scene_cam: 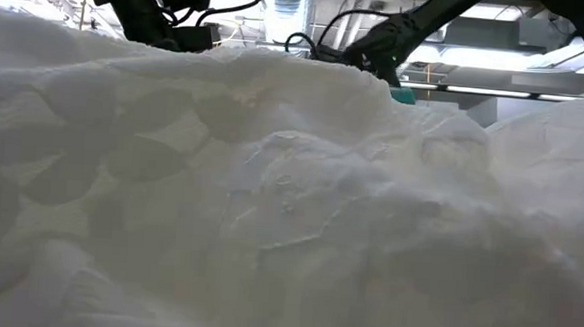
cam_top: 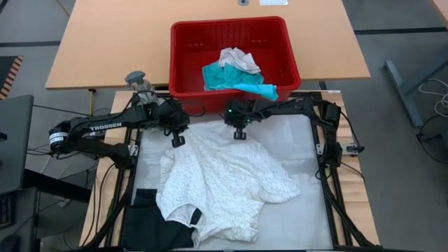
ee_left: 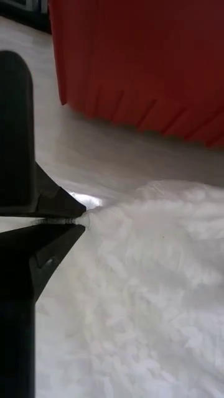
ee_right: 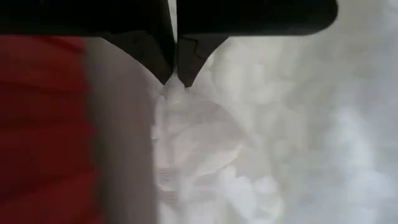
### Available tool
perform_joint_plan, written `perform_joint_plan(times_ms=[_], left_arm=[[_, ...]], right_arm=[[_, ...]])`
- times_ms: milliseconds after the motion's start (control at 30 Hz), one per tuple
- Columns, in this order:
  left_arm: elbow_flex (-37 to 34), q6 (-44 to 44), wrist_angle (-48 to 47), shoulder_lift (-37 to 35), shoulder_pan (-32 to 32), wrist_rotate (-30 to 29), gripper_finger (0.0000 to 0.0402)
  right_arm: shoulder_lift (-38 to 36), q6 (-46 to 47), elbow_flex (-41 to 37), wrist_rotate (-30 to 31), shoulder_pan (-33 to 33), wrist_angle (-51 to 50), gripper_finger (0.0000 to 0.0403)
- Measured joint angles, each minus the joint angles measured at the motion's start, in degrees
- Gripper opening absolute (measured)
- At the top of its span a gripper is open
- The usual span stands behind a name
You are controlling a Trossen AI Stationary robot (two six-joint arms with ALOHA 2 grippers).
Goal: Fold Laundry from Bin
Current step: Fold the white dress
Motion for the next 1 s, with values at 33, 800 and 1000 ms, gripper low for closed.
perform_joint_plan(times_ms=[33, 800, 1000], left_arm=[[0.01, 0.39, 0.0, 0.01, -0.01, -0.03, 0.0], [4.48, -6.72, -8.14, 3.18, -2.5, 1.53, 0.0019], [3.59, -6.43, -0.23, 10.63, -5.74, 4.19, 0.0082]], right_arm=[[0.0, 0.04, 1.27, 1.59, -0.06, -1.49, 0.0028], [-0.17, 9.09, 11.86, 4.87, -0.46, -26.52, 0.0022], [-0.2, 17.23, 10.25, 6.27, 2.38, -36.52, 0.0022]])
